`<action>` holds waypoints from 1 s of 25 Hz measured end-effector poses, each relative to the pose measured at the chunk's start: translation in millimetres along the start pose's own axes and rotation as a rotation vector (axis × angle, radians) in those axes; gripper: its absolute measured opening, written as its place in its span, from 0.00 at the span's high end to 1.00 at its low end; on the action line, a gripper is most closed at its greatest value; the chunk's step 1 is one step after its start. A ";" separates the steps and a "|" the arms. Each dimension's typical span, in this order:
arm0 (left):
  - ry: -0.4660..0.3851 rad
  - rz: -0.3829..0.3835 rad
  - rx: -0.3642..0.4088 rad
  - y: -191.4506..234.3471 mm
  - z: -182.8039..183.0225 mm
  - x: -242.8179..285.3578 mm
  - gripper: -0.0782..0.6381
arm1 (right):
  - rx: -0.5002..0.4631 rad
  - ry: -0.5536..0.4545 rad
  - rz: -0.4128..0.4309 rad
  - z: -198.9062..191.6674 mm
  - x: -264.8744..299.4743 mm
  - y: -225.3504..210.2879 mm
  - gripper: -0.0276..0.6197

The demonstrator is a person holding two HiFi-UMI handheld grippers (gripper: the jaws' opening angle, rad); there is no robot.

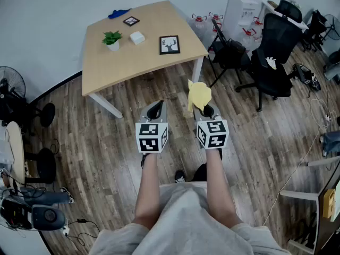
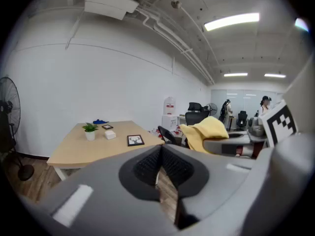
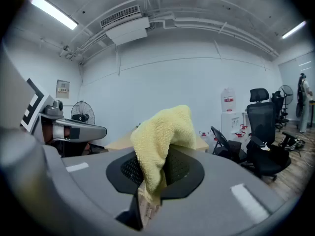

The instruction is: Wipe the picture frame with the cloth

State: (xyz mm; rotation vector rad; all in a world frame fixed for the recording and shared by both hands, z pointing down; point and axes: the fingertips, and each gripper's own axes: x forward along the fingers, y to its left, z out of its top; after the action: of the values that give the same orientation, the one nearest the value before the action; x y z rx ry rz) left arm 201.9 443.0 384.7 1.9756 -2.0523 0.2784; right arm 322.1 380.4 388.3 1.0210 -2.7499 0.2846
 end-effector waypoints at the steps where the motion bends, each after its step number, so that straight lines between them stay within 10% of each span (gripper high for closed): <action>1: -0.016 -0.004 -0.012 2.0 2.3 -2.7 0.82 | 0.001 0.000 0.000 -0.2 -0.2 2.1 0.88; 11: -0.026 -0.025 -0.132 16.5 -1.8 -1.9 0.82 | 0.063 -0.053 -0.048 1.1 0.8 -16.9 0.88; 25: -0.032 -0.042 -0.055 71.5 25.8 62.4 0.82 | 0.017 -0.020 0.035 27.7 96.4 -25.5 0.88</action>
State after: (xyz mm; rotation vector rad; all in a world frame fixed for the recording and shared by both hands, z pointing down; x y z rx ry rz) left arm 127.3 379.1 384.8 1.9996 -2.0127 0.1809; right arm 264.1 294.7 388.2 0.9860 -2.7906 0.3045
